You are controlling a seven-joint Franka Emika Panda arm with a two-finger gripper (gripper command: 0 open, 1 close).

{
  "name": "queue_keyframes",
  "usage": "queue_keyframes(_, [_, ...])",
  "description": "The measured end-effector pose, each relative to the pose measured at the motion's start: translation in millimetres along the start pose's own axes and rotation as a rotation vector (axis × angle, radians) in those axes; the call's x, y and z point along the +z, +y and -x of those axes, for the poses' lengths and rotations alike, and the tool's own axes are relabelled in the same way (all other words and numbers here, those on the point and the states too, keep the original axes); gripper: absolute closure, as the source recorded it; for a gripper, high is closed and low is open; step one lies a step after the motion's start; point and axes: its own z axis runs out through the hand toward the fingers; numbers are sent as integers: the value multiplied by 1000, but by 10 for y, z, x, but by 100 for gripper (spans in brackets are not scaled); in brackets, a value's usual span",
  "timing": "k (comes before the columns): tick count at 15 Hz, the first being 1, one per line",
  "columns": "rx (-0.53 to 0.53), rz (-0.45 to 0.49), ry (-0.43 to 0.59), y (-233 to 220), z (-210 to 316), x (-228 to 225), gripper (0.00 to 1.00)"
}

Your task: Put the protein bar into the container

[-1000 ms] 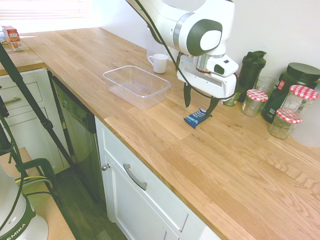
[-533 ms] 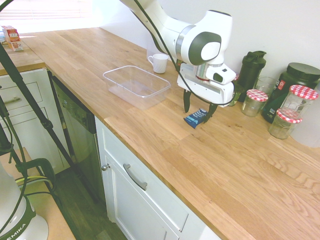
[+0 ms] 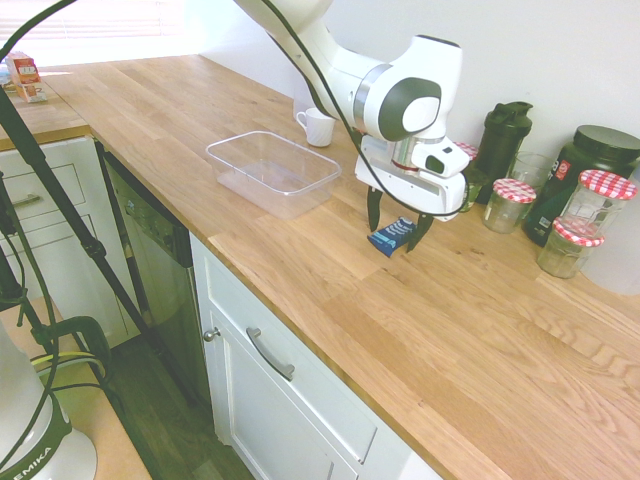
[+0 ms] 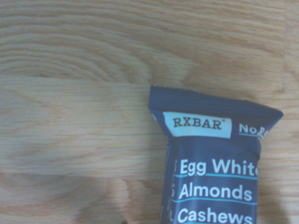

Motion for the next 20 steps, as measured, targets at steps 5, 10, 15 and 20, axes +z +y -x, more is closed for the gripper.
queue_keyframes(5, [0,-2,4,0,-10,5,100])
queue_keyframes(10, [-16,2,12,-49,24,2,100])
queue_keyframes(15, [-22,1,25,-48,31,-54,100])
queue_keyframes(20, [-55,-42,92,-169,567,-726,100])
